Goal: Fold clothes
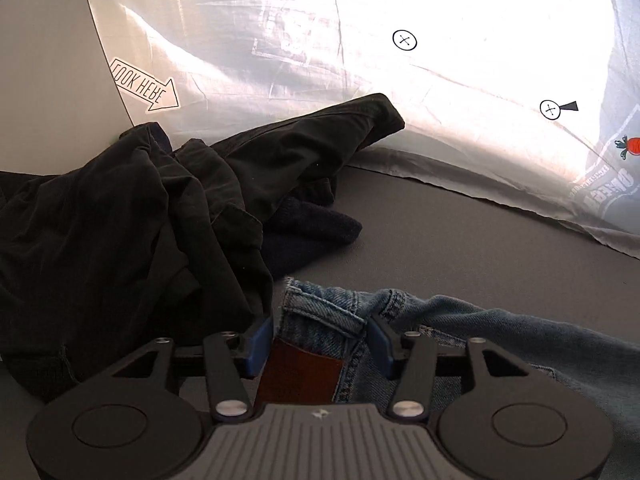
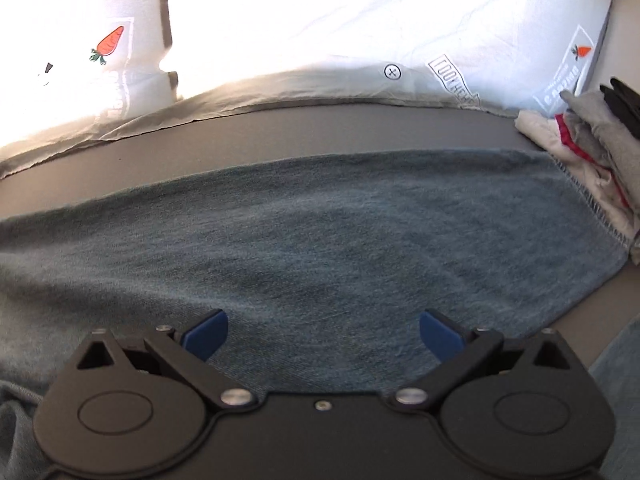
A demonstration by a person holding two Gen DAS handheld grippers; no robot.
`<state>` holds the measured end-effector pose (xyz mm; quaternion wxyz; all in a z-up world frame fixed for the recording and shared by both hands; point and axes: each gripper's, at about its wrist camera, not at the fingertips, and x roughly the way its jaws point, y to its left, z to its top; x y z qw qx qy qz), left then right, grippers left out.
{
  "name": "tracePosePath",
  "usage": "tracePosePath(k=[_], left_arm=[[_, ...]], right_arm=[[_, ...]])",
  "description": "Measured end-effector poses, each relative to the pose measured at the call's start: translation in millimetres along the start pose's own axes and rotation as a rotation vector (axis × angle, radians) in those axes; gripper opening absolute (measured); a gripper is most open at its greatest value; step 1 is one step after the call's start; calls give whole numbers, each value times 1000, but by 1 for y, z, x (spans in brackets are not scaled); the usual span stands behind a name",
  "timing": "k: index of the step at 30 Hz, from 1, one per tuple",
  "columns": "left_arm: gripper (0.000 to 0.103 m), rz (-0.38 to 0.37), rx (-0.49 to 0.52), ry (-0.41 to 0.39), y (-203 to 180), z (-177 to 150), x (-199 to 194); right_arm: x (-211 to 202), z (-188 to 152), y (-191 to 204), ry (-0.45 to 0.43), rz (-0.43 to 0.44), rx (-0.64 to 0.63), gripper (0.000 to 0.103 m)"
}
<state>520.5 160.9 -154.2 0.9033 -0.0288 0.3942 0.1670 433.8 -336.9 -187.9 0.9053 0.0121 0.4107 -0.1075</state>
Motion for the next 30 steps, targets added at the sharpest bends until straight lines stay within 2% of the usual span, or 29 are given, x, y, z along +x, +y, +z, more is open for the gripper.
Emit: tracePosePath(k=[2, 5, 9, 15, 18, 20, 21, 26, 30], left_arm=[[57, -22, -9, -19, 2, -8, -26], [62, -72, -36, 3, 4, -34, -64], [64, -111, -28, 66, -10, -89, -110], [64, -147, 7, 188, -45, -181, -155], [64, -171, 20, 249, -58, -218, -171], [64, -183, 10, 277, -64, -237, -182], [64, -188, 3, 296, -67, -245, -185], [68, -175, -37, 384, -79, -273, -186], [77, -131, -14, 401, -89, -273, -184]], right_arm=[[-9, -7, -12, -1, -9, -1, 103], [-22, -26, -34, 8, -16, 25, 103], [-43, -63, -63, 16, -16, 45, 101], [-63, -110, -112, 36, 66, 159, 86], [-71, -124, -143, 27, 121, 224, 62], [-77, -129, -163, 24, 132, 259, 43], [-79, -132, -174, 25, 135, 277, 40], [-92, -157, -238, 17, 203, 518, 26], [-107, -186, -291, -18, 222, 781, 26]])
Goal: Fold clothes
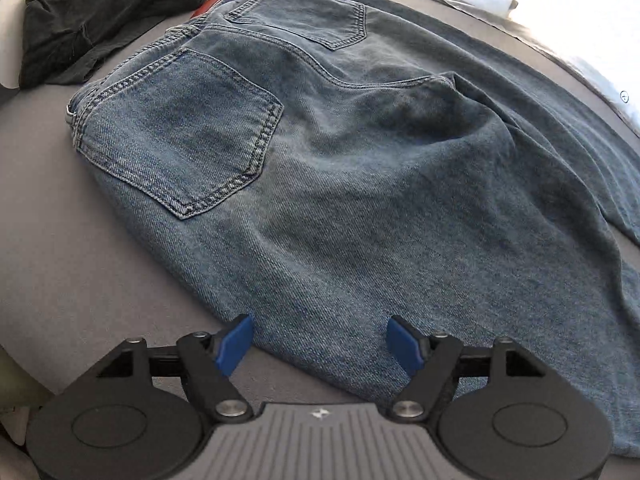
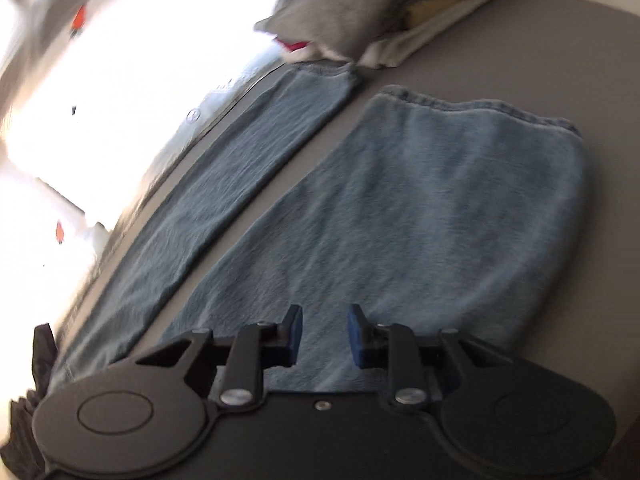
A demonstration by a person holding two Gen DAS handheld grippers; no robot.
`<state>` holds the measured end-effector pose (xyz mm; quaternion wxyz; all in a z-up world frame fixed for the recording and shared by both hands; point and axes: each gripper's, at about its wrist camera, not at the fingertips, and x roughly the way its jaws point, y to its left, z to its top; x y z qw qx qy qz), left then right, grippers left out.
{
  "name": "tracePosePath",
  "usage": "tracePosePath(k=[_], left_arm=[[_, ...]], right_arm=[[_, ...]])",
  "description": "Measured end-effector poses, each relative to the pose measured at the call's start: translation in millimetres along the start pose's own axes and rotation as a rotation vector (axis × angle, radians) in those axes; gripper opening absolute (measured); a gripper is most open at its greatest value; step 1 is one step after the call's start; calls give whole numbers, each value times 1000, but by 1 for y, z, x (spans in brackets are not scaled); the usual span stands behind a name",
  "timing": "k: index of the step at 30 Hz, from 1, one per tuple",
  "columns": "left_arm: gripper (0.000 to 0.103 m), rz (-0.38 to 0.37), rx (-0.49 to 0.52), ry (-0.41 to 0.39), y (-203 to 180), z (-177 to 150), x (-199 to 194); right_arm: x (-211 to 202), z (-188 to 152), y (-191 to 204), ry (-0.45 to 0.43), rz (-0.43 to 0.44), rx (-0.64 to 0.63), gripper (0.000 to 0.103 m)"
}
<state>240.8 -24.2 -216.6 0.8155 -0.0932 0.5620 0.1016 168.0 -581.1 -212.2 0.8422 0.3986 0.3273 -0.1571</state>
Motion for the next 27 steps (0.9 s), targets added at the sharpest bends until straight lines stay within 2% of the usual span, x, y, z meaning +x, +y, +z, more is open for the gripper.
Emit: tracePosePath(k=[3, 7, 11, 15, 18, 19, 22, 27], left_arm=[[81, 53, 32, 6, -12, 0, 3], [82, 56, 30, 17, -14, 0, 2], [85, 48, 13, 35, -12, 2, 4], [88, 56, 27, 32, -17, 1, 4], [93, 42, 7, 42, -13, -2, 5], [94, 34, -4, 43, -11, -3, 6], [97, 33, 14, 38, -15, -5, 6], [100, 34, 16, 40, -18, -6, 7]], right_arm=[[-23, 7, -37, -54, -3, 147, 26], [-46, 6, -79, -109, -7, 309, 26], [-50, -1, -100, -123, 39, 427, 22], [-49, 5, -100, -113, 29, 409, 23], [-54, 9, -104, -130, -5, 404, 31], [-55, 10, -107, -135, -7, 410, 30], [-53, 11, -113, -146, 11, 442, 30], [-52, 12, -118, -151, 48, 476, 36]])
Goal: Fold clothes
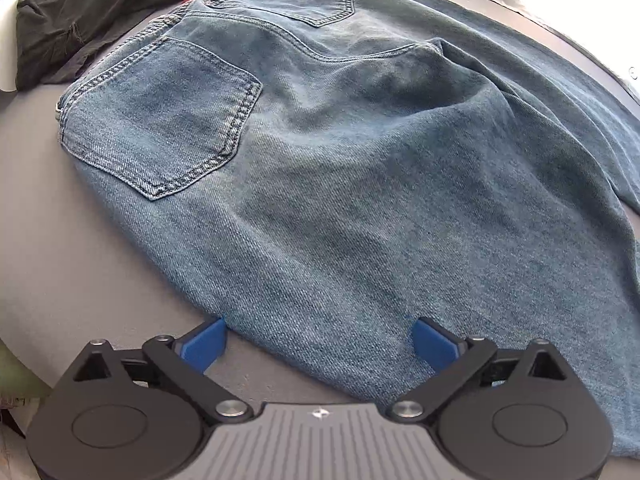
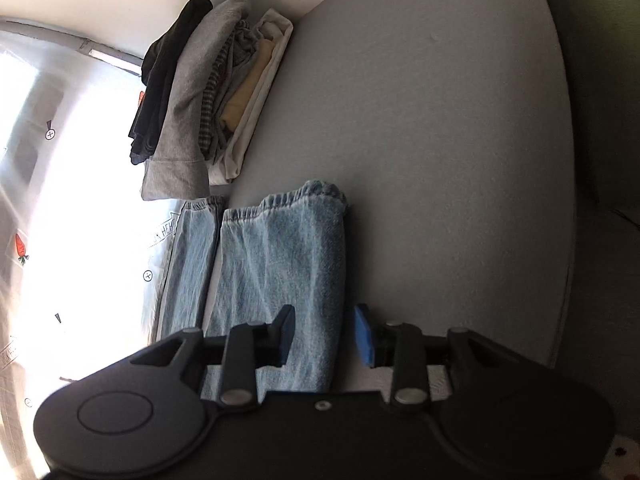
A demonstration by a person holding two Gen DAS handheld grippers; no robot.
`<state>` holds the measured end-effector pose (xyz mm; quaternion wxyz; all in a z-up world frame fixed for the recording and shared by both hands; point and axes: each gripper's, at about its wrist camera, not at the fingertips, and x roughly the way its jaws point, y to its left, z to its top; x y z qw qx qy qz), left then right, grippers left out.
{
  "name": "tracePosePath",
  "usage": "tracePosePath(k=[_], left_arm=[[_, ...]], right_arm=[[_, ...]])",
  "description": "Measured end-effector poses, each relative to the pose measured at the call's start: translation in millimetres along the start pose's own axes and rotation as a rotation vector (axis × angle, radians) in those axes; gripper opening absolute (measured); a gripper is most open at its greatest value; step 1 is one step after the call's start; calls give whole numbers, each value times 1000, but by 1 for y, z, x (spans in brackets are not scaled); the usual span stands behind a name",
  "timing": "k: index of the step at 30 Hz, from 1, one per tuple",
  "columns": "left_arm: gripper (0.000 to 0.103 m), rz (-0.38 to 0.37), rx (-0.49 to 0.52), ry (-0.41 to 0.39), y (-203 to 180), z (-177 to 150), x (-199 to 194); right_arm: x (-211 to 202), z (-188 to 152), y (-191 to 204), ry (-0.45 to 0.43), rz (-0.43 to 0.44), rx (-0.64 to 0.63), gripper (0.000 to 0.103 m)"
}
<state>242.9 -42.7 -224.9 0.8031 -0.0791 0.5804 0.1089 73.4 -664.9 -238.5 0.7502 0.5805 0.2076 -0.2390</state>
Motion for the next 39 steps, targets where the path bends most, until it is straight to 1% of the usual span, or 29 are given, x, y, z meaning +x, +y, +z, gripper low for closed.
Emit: tracePosePath(k=[4, 7, 9, 13, 15, 16, 17, 18, 20, 21, 22, 24, 25, 26, 28, 31, 35, 36, 39], left_arm=[[101, -5, 6, -5, -1, -1, 0], [102, -11, 15, -10, -2, -2, 0], [102, -16, 20, -13, -1, -3, -1], [101, -39, 13, -24, 6, -4, -3], [100, -78, -31, -28, 15, -2, -6], [99, -102, -63, -30, 22, -1, -9], [98, -127, -94, -33, 28, 1, -11], [95, -144, -146, -40, 38, 3, -14], [90, -127, -238, -59, 54, 11, -18], [85, -125, -274, -71, 64, 15, -19], [81, -124, -311, -84, 74, 18, -20], [75, -129, -384, -107, 93, 19, -26], [70, -131, -420, -118, 104, 20, -28], [68, -132, -456, -129, 115, 21, -30], [63, -108, -492, -137, 135, 31, -26], [63, -60, -512, -135, 157, 40, -20], [66, -52, -498, -124, 181, 57, -4], [66, -65, -496, -110, 186, 64, 4], [65, -66, -511, -99, 191, 76, 14]], right_arm=[[8, -4, -3, 37, 58, 86, 36], [11, -9, 0, 32, 64, 102, 36], [14, -10, 2, 45, 72, 119, 36], [16, -15, 9, 41, 56, 91, 34], [16, -16, 14, 39, 23, 61, 28], [16, -15, 16, 40, -5, 43, 20], [16, -15, 18, 40, -33, 27, 8], [16, -16, 19, 36, -50, 13, 7], [16, -18, 22, 24, -71, -12, 5], [16, -19, 25, 18, -86, -29, 4], [17, -20, 28, 14, -105, -48, 4], [18, -21, 35, 7, -141, -86, 3], [19, -21, 38, 5, -157, -104, 3], [19, -22, 41, 3, -174, -122, 3], [20, -23, 45, -8, -200, -138, 3], [19, -27, 50, -31, -228, -132, 3], [19, -33, 51, -75, -249, -79, 3], [19, -34, 52, -86, -256, -65, 4], [19, -38, 56, -115, -281, -36, 4]])
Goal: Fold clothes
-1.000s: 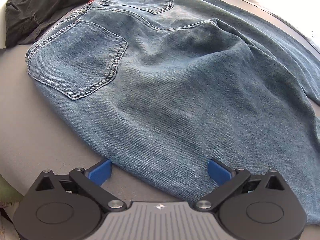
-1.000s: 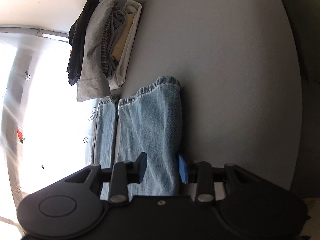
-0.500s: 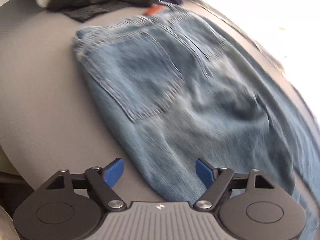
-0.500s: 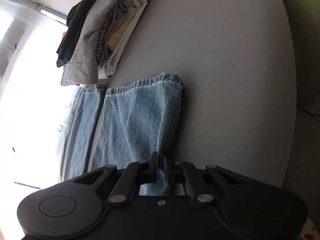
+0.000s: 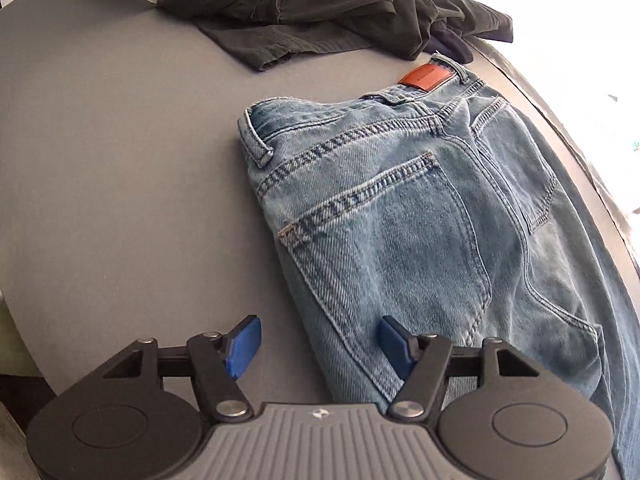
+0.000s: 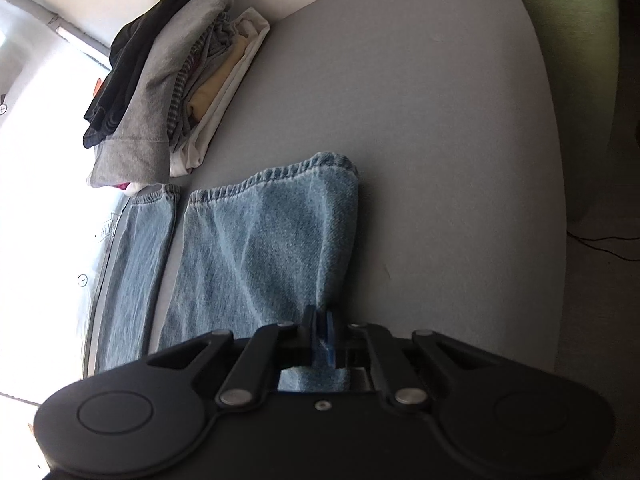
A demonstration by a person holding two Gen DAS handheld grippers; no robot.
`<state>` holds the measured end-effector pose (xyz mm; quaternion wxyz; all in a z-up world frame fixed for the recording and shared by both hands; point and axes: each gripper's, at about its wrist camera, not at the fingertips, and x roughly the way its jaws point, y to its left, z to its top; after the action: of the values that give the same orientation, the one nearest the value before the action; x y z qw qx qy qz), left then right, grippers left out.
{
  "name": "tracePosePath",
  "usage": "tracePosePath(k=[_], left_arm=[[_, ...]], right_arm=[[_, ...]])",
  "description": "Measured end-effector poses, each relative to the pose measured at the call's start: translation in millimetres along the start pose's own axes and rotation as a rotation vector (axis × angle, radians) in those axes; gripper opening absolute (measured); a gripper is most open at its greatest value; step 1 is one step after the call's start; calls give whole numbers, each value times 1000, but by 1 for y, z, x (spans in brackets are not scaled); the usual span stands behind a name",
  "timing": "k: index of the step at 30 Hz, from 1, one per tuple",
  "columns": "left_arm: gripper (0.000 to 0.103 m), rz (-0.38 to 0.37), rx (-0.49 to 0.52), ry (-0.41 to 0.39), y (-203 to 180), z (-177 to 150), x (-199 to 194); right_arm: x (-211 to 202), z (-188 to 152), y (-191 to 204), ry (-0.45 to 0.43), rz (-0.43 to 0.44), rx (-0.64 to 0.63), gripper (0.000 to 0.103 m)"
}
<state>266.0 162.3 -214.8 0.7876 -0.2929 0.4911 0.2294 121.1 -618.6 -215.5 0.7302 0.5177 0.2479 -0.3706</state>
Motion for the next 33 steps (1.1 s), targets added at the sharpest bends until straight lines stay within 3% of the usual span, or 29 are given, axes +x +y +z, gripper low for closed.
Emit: tracePosePath(k=[2, 3, 6, 14, 21, 24, 28, 33], left_arm=[[52, -13, -27, -28, -1, 7, 2], [29, -27, -51, -34, 1, 9, 0], [13, -71, -126, -54, 4, 17, -6], [11, -140, -174, -195, 8, 21, -65], [9, -187, -176, -302, 18, 5, -130], [9, -209, -196, -324, 29, -5, -152], [9, -143, -126, -347, 26, -18, -162], [9, -126, -148, -327, 29, -24, -159]], right_arm=[[-1, -2, 1, -14, -5, 8, 5], [-2, -3, 2, -21, -7, 11, 4], [-8, -3, 2, -48, 24, 32, 2], [-69, 25, 22, -163, 215, -21, 1], [-125, 50, 28, -198, 360, -64, 1], [-141, 57, 26, -202, 374, -86, 1], [-139, 59, 25, -186, 358, -105, 1], [-123, 56, 34, -158, 362, -122, 1]])
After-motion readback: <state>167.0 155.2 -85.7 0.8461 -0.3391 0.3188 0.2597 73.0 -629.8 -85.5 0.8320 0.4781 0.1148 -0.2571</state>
